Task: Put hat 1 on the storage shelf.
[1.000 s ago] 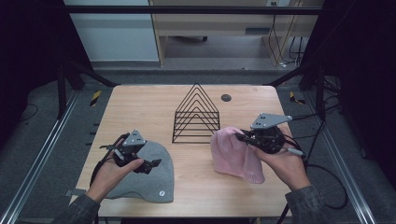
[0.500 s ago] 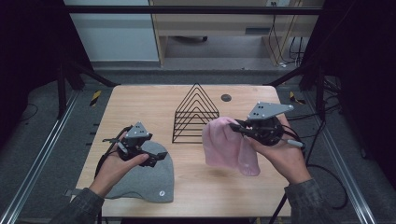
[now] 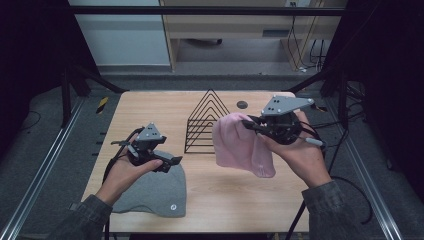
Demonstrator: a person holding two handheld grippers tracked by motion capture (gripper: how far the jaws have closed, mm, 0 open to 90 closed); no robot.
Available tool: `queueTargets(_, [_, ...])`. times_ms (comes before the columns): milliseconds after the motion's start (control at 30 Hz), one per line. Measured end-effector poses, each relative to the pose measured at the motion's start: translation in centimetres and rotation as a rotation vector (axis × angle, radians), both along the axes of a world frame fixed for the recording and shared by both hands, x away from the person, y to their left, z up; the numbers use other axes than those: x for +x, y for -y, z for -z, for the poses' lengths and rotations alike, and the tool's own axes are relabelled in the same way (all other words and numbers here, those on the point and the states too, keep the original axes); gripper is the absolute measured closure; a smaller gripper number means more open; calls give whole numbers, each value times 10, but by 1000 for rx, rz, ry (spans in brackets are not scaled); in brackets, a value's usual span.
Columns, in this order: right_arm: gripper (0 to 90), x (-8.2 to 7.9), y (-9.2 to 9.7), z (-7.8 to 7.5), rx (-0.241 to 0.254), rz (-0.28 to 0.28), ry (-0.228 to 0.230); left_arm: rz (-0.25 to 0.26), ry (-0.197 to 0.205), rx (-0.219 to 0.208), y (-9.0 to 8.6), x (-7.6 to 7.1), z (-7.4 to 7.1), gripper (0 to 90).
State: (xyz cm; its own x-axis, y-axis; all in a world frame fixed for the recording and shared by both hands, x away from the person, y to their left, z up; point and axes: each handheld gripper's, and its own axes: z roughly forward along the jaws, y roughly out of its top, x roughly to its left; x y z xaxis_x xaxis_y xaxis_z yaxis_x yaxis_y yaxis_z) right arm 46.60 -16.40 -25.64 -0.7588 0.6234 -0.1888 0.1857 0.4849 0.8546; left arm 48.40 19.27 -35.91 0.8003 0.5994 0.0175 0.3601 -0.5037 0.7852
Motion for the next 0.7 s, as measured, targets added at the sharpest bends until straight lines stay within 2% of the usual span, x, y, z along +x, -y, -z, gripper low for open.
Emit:
queueTargets(400, [828, 15, -4, -32, 62, 10, 39, 15, 33, 6, 9, 6, -25, 115])
queueTargets(433, [828, 17, -4, -35, 68, 10, 41, 22, 43, 8, 13, 7, -30, 116])
queueTargets(700, [828, 28, -12, -54, 83, 18, 68, 41, 70, 0, 19, 14, -47, 133])
